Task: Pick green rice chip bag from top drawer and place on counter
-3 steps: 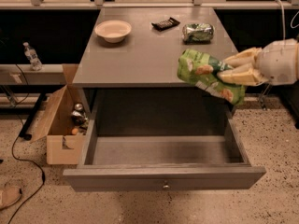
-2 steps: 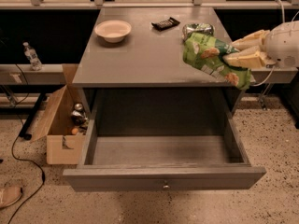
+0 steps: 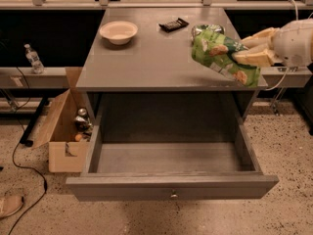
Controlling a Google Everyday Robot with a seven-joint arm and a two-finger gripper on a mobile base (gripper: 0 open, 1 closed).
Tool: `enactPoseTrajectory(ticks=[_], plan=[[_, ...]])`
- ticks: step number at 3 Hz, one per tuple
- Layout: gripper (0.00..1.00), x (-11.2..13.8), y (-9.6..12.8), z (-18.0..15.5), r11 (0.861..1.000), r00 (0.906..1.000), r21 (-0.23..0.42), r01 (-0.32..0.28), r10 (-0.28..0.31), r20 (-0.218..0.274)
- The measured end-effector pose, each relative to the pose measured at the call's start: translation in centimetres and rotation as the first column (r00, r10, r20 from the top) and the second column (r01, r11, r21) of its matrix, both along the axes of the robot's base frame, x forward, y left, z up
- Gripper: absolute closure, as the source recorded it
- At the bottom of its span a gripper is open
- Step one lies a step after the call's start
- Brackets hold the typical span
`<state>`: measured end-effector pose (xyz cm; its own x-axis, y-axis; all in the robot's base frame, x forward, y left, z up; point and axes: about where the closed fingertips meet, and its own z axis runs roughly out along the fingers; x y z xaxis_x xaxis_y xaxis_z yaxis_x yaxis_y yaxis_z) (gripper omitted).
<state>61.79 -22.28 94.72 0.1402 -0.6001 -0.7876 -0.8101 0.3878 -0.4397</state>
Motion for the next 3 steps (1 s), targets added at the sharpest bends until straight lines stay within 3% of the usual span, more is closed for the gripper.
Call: enactPoseTrajectory(ticks=[1, 2, 3], plan=[[1.0, 5.2, -1.7, -0.8, 0.994, 0.994, -0.036, 0.108, -0.109, -0.015], [1.0, 7.6, -3.0, -2.2, 0.982, 0.982, -0.071, 0.177, -0.181, -0.054], [0.73, 9.5, -3.9, -4.8, 0.965, 0.9627, -0.128, 0.227, -0.242, -0.12]])
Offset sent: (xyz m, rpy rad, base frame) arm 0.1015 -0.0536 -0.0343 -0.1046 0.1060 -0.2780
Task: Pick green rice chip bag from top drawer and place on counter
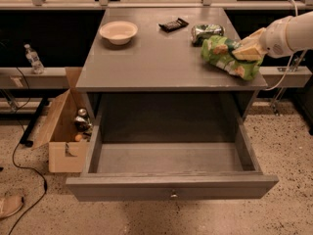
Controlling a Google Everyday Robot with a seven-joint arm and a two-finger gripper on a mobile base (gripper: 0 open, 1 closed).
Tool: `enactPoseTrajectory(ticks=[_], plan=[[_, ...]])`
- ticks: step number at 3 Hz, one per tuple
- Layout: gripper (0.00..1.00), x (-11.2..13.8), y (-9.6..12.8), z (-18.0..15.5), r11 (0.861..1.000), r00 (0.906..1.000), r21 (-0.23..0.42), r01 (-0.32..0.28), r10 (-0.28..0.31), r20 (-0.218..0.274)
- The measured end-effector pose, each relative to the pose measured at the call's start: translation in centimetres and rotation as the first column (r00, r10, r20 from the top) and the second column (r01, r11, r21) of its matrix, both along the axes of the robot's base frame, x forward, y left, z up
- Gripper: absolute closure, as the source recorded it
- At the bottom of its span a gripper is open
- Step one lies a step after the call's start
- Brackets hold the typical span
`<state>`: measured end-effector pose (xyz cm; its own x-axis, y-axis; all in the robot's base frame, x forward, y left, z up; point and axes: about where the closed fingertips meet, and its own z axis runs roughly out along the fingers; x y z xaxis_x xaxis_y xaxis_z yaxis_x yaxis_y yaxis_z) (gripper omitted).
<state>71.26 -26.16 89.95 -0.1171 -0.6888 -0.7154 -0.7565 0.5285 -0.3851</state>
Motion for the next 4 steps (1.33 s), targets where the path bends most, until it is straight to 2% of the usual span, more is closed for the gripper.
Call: enactPoseTrajectory(ticks=[2, 3, 4], plan=[[0.27, 2.1, 0.1, -1.6, 1.0, 0.9988, 0.0, 0.022, -0.022, -0.044], [0.04, 2.4, -0.8, 0.8, 0.998, 0.9993, 0.046, 0.037, -0.037, 0.003], [0.0, 1.9, -2.6, 6.1, 0.994, 0.9928, 0.098, 0.053, -0.063, 0.102]])
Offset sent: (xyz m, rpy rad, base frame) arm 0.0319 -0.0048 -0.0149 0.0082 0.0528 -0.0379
